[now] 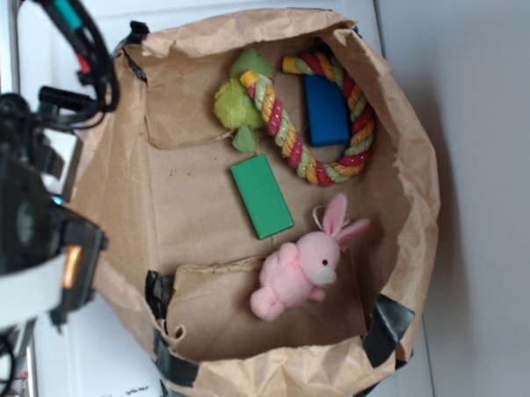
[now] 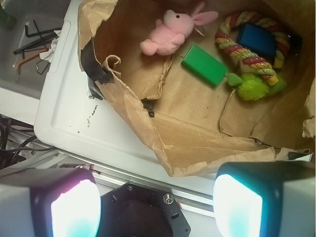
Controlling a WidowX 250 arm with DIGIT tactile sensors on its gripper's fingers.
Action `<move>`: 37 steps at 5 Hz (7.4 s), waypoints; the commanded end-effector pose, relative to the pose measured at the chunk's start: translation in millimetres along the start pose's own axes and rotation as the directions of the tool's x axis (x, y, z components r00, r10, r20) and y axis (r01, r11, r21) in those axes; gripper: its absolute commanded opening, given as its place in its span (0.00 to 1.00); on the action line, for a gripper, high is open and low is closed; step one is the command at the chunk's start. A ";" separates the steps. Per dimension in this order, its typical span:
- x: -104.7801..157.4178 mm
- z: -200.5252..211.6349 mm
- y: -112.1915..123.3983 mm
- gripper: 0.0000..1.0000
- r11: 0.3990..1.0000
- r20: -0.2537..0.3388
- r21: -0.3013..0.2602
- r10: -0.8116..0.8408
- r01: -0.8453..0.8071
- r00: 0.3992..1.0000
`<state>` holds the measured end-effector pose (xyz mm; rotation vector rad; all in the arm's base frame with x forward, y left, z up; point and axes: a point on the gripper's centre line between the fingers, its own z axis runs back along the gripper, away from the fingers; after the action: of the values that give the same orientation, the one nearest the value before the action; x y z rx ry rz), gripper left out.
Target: Grab the multicolored rope.
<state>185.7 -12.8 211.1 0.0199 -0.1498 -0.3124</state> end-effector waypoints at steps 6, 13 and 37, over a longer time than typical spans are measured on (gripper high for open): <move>62.8 -8.9 28.8 1.00 0.995 0.101 0.056 0.075 -0.081 0.992; 94.1 -57.0 76.7 1.00 0.963 0.030 0.134 -0.239 0.233 0.971; 89.1 -161.8 118.1 1.00 0.873 -0.030 0.220 -0.439 0.435 0.898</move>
<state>318.2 73.9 52.6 0.2449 -0.1489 -0.7433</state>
